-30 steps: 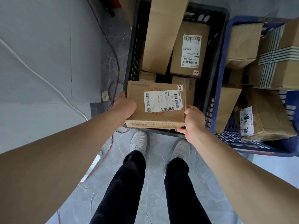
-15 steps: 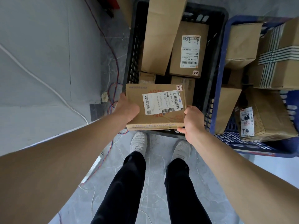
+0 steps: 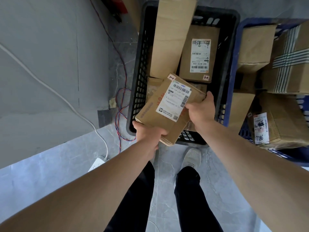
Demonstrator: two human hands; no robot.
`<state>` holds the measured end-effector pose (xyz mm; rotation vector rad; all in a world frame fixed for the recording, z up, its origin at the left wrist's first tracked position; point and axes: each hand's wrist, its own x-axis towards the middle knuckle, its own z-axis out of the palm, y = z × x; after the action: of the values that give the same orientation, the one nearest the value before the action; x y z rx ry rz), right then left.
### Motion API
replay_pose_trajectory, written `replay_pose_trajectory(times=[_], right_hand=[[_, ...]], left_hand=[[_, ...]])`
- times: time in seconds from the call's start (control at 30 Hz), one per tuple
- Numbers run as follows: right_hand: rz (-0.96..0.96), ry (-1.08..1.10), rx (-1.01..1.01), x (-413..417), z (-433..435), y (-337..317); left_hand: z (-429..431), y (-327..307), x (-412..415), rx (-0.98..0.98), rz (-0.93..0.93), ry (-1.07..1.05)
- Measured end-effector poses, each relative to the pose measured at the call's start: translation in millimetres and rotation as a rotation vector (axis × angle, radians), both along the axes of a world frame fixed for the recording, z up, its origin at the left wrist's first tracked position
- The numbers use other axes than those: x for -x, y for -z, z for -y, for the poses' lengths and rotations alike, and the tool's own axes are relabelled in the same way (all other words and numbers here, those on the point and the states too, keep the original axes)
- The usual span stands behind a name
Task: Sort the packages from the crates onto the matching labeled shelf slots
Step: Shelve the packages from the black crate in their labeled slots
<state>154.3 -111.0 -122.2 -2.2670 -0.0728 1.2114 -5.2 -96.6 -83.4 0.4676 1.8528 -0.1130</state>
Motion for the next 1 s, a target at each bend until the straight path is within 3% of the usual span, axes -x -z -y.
replay_pose_trajectory(times=[0.13, 0.23, 0.3, 0.43, 0.6, 0.73, 1.0], right_hand=[[-0.052, 0.035, 0.050, -5, 12, 5], [-0.156, 0.081, 0.043, -3, 16, 6], [-0.250, 0.121, 0.066, 3, 18, 2], [-0.447, 0.213, 0.117, 21, 27, -7], [-0.445, 0.236, 0.123, 22, 37, -20], [-0.441, 0.195, 0.076, 19, 44, -40], [-0.409, 0.200, -0.091, 4, 33, -130]], left_hand=[[-27, 5, 4, -0.245, -0.102, 0.337], [-43, 7, 10, -0.281, -0.037, 0.598], [-50, 8, 12, -0.277, -0.006, 0.661], [-56, 6, 9, -0.232, 0.013, 0.577], [-41, -10, 1, -0.032, 0.107, 0.513], [-32, -22, 4, 0.091, 0.140, 0.332], [-47, -103, -15, 0.031, 0.254, 0.165]])
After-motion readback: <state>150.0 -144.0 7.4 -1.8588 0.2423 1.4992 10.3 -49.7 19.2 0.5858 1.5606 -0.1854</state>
